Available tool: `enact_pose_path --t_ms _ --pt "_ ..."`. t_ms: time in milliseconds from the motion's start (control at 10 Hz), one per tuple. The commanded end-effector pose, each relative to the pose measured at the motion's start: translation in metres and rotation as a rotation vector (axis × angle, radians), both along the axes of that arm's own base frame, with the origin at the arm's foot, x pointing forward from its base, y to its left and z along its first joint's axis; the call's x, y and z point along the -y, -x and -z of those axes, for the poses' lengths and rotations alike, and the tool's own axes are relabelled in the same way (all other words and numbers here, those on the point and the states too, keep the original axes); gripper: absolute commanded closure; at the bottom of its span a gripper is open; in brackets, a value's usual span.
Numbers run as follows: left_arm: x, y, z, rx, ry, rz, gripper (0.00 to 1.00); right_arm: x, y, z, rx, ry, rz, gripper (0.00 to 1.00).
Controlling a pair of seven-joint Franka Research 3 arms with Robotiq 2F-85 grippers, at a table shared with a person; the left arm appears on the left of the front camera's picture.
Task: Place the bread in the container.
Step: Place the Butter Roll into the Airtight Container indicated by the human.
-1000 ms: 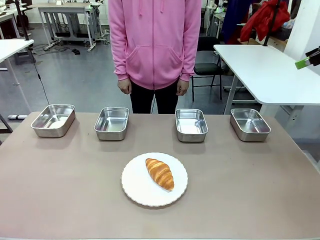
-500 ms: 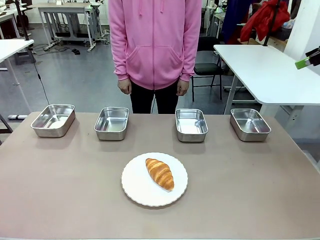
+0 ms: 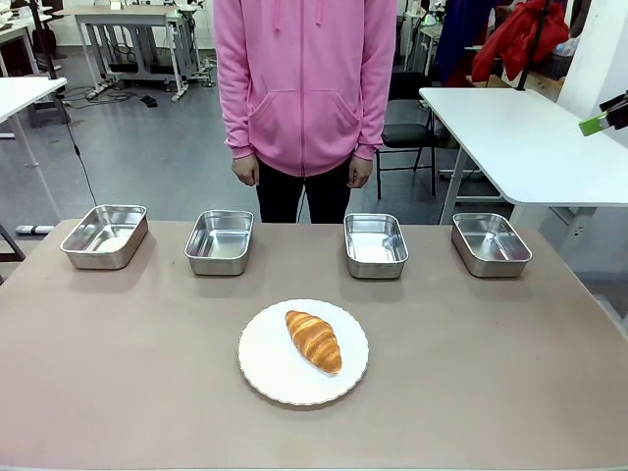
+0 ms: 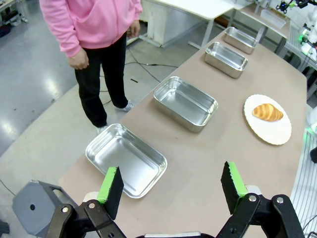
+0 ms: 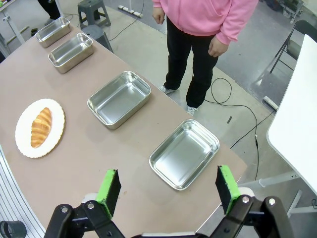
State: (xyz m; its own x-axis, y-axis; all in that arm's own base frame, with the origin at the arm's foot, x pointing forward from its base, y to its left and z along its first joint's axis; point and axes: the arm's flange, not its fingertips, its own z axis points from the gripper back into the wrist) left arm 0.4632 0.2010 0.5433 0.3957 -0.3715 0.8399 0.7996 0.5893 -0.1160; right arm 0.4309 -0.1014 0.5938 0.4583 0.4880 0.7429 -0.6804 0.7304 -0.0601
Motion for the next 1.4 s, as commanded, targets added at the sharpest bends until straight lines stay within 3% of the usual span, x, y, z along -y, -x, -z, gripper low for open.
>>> enact_pose_path --t_ms 0,1300 --pt "0.0009 -0.0007 -0.0002 0.004 0.004 0.002 0.00 0.0010 -0.0011 0.0000 0.011 -0.014 -0.011 0.00" --pt "0.0009 -0.0007 -0.0002 0.004 0.004 0.002 0.00 0.0010 -0.0011 0.0000 0.011 -0.014 -0.011 0.00"
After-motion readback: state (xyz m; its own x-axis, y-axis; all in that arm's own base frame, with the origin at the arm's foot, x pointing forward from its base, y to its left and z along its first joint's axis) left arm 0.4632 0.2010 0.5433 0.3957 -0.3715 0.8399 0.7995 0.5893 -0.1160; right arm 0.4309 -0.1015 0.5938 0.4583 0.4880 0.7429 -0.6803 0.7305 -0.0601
